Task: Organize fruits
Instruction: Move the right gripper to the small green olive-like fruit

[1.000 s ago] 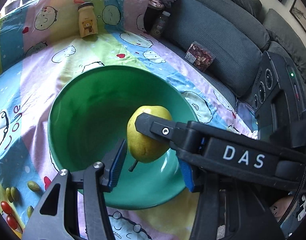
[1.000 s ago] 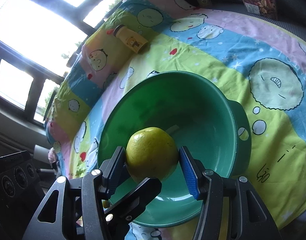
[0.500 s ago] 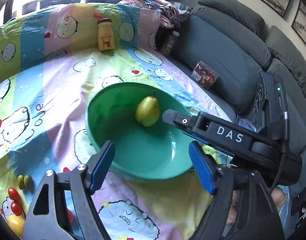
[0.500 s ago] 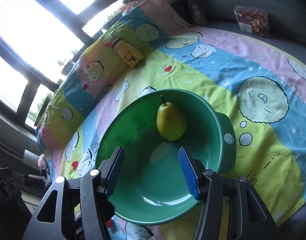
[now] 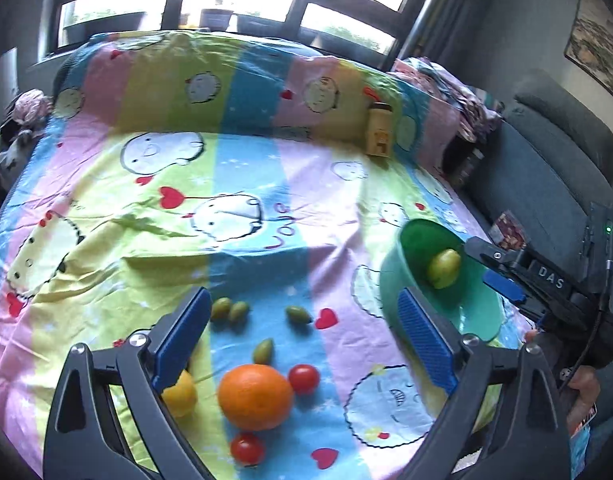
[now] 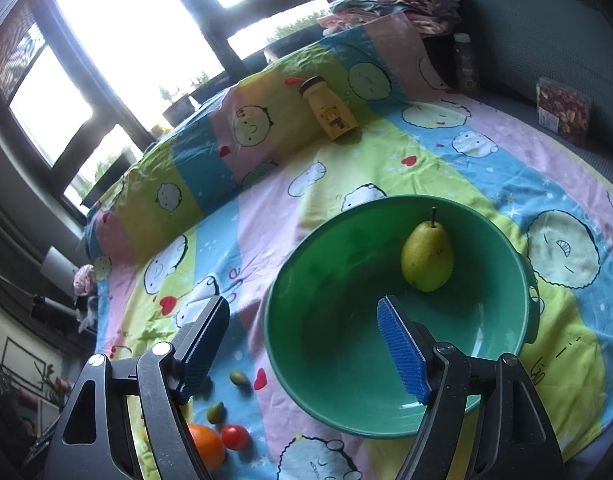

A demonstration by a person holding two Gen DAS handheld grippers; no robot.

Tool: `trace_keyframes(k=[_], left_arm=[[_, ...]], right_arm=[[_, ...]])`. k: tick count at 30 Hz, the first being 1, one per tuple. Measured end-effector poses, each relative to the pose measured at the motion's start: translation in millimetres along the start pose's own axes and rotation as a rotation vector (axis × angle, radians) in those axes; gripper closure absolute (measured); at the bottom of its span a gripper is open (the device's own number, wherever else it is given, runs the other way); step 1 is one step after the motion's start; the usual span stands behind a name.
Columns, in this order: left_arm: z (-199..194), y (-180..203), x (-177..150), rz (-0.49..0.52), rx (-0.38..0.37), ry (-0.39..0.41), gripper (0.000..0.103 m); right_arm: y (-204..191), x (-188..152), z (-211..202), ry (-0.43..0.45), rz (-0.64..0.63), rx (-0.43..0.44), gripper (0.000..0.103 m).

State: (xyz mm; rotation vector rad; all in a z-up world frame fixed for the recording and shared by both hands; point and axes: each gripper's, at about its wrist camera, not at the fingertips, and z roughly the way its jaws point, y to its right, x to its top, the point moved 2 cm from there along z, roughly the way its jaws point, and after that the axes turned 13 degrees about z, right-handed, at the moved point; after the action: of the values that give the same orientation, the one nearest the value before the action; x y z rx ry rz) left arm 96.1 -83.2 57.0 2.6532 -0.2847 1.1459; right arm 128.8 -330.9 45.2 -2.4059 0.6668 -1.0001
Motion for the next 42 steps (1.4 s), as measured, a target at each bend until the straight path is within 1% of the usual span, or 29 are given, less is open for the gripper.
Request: trace_keyframes(k=[1, 4, 6, 10, 13, 15, 18, 22, 24, 26, 27, 28, 29, 30, 31, 32, 35, 38, 42], left_arm=[[-2.7, -11.4, -4.1, -0.029, 0.02, 0.006, 0.0], [-6.0, -44.0, -17.0, -0.115, 0.057, 0.012, 0.001], [-3.5, -61.6, -24.5, -0.167, 0.067, -0.005, 0.001], [3.5, -83.2, -38.7, -0.232, 0.091, -0.047, 0.001], [8.9, -89.4, -43.6, -0.233, 0.121, -0.081, 0.001], [13.6, -90.3, -46.2, -0.215, 0.122, -0.101, 0.001], [19.4, -90.4, -48.2, -0.199, 0.12, -0.124, 0.002], [28.4, -92.3, -46.8, -0.203, 0.107, -0.152, 0.008], [32.8, -90.6, -43.0, -0.195, 0.098, -0.155, 0.011], [40.2, -86.7, -38.4, -0.181, 0.086, -0.172, 0.02], [44.7, -84.1, -36.0, -0.17, 0.079, -0.184, 0.022], [49.4, -81.2, -34.0, -0.155, 0.071, -0.196, 0.026], [54.5, -78.8, -31.9, -0.14, 0.063, -0.209, 0.031], [59.8, -76.9, -29.9, -0.125, 0.055, -0.225, 0.034], [64.9, -75.7, -28.1, -0.117, 0.05, -0.243, 0.039], [69.6, -75.0, -26.3, -0.113, 0.047, -0.261, 0.045], [82.2, -73.6, -18.1, -0.096, 0.036, -0.3, 0.057], [95.5, -69.2, -9.7, -0.072, -0.009, -0.324, 0.059], [114.7, -60.5, -14.1, -0.014, 0.006, -0.385, 0.062]], right_arm=[[-6.1, -2.9, 0.9, -0.004, -0.018, 0.003, 0.026], [-23.7, -11.5, 5.5, -0.018, -0.07, 0.011, 0.025], [-34.7, -18.6, 8.7, -0.027, -0.105, 0.009, 0.024], [-54.5, -32.3, 17.5, -0.059, -0.162, 0.019, 0.023], [-68.6, -44.2, 26.0, -0.105, -0.208, 0.041, 0.023], [-76.4, -51.9, 32.2, -0.145, -0.221, 0.072, 0.023], [-82.5, -63.0, 44.4, -0.231, -0.211, 0.122, 0.023], [-87.6, -76.0, 63.5, -0.314, -0.218, 0.137, 0.023], [-86.2, -79.1, 73.1, -0.348, -0.191, 0.144, 0.024], [-84.1, -81.1, 80.3, -0.363, -0.184, 0.125, 0.038], [-83.1, -82.4, 83.7, -0.37, -0.188, 0.112, 0.041], [-81.6, -84.1, 87.5, -0.38, -0.195, 0.101, 0.046], [-79.9, -85.8, 91.6, -0.393, -0.203, 0.089, 0.056], [-77.0, -86.1, 96.3, -0.408, -0.2, 0.078, 0.061], [-74.1, -86.7, 101.3, -0.423, -0.195, 0.066, 0.067], [-71.5, -87.2, 106.1, -0.434, -0.194, 0.053, 0.071], [-65.1, -88.6, 114.8, -0.447, -0.194, 0.006, 0.072], [-62.9, -88.4, 117.9, -0.456, -0.2, -0.004, 0.072], [-58.9, -88.0, 121.7, -0.475, -0.191, -0.016, 0.072]])
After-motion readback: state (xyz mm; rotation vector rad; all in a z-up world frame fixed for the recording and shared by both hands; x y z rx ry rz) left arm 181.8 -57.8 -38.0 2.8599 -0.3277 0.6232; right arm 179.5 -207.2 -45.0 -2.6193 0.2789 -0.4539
